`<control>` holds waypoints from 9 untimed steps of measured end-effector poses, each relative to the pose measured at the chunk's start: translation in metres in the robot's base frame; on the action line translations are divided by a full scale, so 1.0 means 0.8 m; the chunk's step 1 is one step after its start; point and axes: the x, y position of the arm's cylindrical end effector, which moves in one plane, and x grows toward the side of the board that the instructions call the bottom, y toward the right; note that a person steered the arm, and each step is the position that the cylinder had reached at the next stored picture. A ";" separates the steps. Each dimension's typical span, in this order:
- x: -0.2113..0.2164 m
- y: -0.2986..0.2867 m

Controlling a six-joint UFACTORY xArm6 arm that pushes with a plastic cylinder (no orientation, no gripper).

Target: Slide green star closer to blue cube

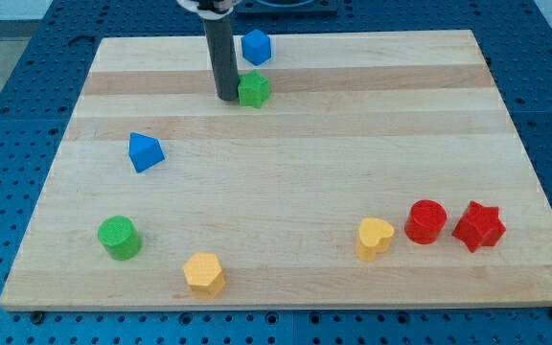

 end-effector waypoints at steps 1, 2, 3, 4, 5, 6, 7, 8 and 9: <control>0.022 -0.027; 0.057 -0.028; 0.066 -0.008; 0.066 0.019; 0.053 0.020; 0.030 0.020; 0.007 0.020; -0.005 0.020; 0.020 0.019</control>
